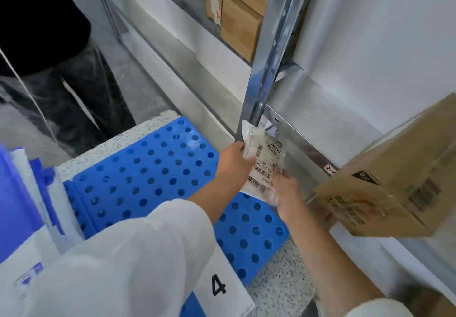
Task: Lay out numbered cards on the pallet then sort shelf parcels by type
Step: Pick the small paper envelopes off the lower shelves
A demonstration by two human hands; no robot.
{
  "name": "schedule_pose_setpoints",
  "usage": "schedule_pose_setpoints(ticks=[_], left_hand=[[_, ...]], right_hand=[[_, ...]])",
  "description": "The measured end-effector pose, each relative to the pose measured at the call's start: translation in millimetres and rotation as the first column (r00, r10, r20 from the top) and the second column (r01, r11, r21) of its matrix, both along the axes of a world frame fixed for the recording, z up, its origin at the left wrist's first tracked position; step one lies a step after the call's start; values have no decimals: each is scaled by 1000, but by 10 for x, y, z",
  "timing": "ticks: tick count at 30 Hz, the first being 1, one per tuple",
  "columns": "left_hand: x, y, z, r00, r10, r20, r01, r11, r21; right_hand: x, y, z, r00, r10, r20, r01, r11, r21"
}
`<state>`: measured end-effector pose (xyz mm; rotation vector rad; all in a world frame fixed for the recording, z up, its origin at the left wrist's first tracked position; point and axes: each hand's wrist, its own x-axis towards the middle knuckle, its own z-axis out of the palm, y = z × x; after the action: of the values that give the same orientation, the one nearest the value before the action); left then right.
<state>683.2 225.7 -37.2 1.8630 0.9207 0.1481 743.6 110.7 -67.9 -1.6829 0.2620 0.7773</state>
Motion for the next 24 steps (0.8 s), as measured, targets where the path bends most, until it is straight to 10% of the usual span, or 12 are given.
schedule_pose_setpoints(ticks=[12,24], left_hand=[[-1334,146,1006,960,268,77,-264,963,-61],[-2012,109,1609,911,409,54,-413,903,121]], right_hand=[[-834,147,1163,950,257,175,-278,955,104],[-1136,516,1911,690,644,331,-652,751,-103]])
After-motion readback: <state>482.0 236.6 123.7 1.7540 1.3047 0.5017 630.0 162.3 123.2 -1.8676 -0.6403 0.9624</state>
